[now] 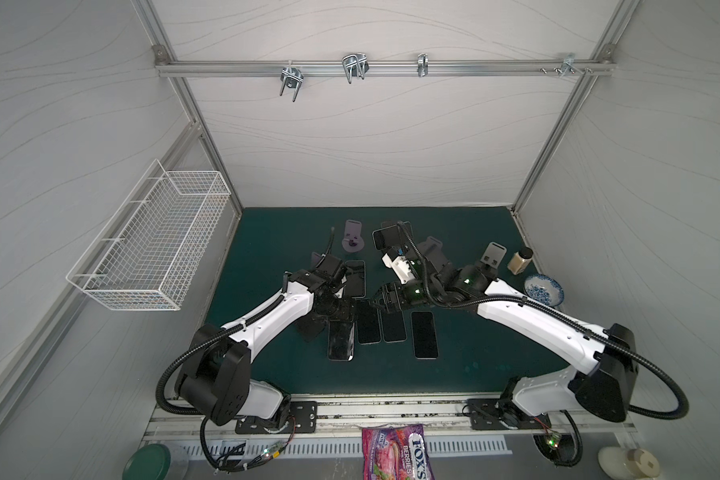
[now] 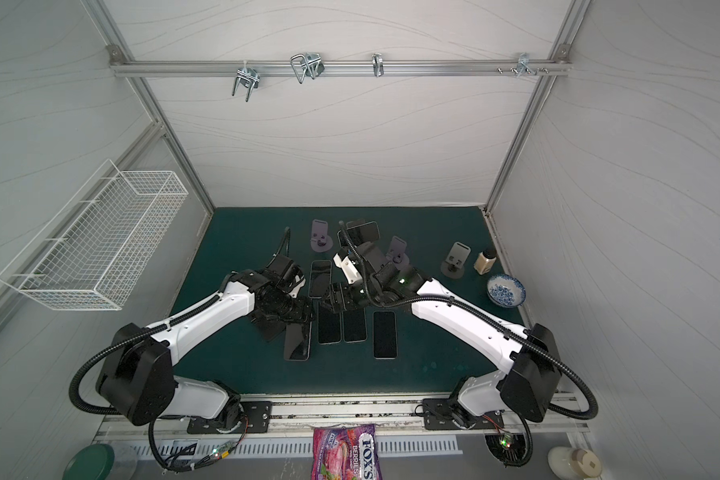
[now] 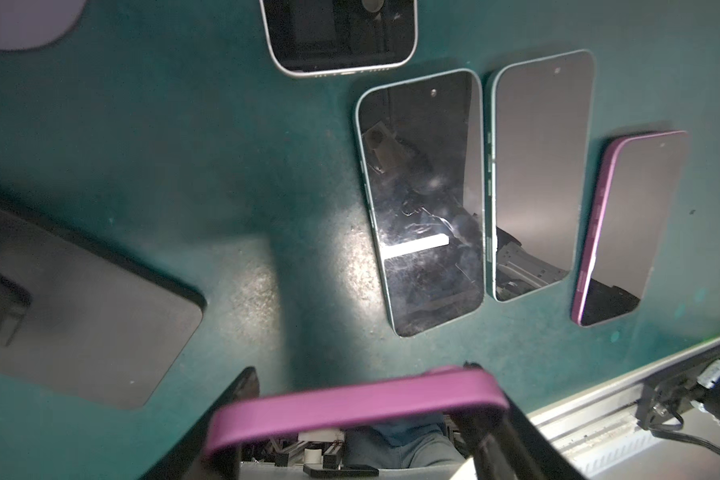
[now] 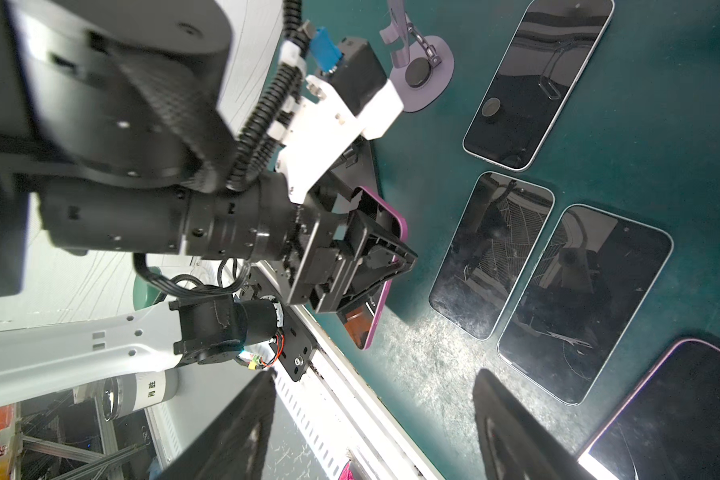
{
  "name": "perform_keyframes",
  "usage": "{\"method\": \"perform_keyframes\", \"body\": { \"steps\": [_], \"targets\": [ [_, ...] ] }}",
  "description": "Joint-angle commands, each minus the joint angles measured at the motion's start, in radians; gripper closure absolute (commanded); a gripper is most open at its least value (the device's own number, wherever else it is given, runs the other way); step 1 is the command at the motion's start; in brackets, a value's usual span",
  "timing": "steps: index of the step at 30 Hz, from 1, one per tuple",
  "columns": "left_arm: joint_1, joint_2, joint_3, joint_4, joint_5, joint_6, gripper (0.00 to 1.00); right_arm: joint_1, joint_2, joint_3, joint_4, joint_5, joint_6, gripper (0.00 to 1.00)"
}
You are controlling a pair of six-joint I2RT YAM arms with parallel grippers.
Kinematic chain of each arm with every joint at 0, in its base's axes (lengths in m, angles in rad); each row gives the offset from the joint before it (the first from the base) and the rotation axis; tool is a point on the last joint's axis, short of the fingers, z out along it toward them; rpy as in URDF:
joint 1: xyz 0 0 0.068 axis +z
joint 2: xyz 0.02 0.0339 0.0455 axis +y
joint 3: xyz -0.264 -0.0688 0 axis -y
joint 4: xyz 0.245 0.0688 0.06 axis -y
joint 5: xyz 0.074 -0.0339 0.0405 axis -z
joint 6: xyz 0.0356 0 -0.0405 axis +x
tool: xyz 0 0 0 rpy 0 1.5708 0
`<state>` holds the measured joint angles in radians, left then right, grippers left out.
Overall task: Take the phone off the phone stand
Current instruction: 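Carry the pink-edged phone with the left gripper toward the flat phones, then lower the pink-edged phone flat onto the table beside the flat phones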
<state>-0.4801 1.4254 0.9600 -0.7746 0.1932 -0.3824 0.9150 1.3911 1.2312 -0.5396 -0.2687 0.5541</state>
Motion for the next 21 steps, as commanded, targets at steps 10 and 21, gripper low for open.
{"method": "perform_keyframes", "body": {
  "steps": [10,21],
  "targets": [
    [0.053,0.127,-0.005,0.118,0.046,-0.025,0.58,0.012,-0.015,-0.003,-0.003,0.009,0.029,0.24],
    [0.077,0.198,0.009,0.126,0.052,-0.029,0.59,0.019,0.018,0.01,0.003,0.007,0.044,0.24]
  ]
}}
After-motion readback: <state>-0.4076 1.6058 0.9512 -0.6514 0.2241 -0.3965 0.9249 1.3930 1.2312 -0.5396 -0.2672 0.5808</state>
